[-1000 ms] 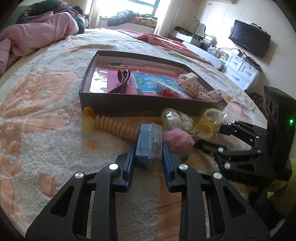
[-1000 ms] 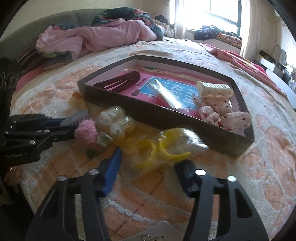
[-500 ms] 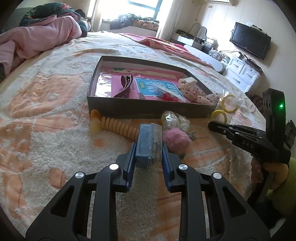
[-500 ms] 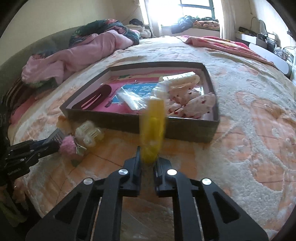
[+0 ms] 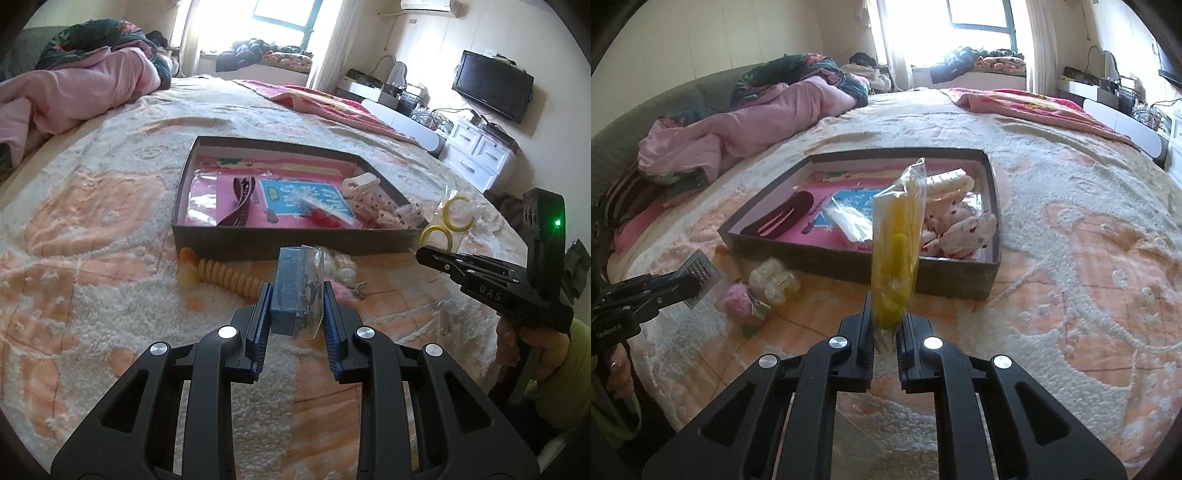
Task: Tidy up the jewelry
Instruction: 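Grasp the blue comb with the left tool while the right tool grasps the yellow bag, then carry the blue comb over the tray with the left tool while the right tool carries the yellow bag, then open the right tool to drop the yellow bag while the left tool releases the comb, then move both open tools back toward the pink pompom and earring card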
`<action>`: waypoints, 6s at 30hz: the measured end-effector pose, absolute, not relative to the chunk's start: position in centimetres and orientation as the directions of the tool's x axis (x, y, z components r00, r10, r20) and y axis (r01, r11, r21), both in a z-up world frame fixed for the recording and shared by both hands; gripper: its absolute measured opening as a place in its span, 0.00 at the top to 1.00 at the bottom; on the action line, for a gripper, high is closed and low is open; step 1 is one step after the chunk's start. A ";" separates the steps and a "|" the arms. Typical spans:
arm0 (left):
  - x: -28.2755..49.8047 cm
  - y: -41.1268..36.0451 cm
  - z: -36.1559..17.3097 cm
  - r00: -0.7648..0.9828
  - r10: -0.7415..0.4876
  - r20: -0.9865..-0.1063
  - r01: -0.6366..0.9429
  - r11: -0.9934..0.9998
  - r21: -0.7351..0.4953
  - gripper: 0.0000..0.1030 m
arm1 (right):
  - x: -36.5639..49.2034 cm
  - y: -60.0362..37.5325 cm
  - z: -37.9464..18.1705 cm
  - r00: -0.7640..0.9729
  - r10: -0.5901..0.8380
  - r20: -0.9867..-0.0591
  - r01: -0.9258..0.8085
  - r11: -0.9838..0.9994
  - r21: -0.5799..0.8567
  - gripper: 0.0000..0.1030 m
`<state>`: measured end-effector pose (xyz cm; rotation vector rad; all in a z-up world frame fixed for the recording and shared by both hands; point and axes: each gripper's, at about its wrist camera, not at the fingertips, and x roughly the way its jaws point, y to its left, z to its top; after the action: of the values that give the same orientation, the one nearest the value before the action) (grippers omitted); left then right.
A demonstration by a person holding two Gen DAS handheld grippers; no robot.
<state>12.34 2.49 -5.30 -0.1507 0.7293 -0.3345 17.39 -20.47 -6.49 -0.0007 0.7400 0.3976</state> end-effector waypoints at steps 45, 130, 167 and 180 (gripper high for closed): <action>24.8 -3.3 -2.8 0.710 -0.330 -0.622 0.267 0.944 -0.196 0.82 | 25.8 -21.4 -3.6 0.641 0.386 -0.663 -0.397 0.906 0.145 0.91; 21.4 0.2 -2.7 0.764 -0.236 -0.601 0.111 0.965 -0.238 0.11 | 23.6 -21.8 -2.3 0.728 0.322 -0.605 -0.377 0.925 0.039 0.09; 12.4 1.0 -3.2 0.805 -0.214 -0.553 0.159 0.976 -0.147 0.11 | 15.0 -21.3 -2.8 0.773 0.320 -0.548 -0.370 0.929 0.020 0.08; 10.9 1.2 -4.4 0.788 -0.219 -0.576 0.176 0.976 -0.130 0.11 | 12.7 -20.6 -3.9 0.742 0.333 -0.582 -0.393 0.919 0.025 0.08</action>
<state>10.86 1.19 -4.41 -0.0708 0.6286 -0.2134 12.72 -20.61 -3.88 -0.1013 0.6177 0.3989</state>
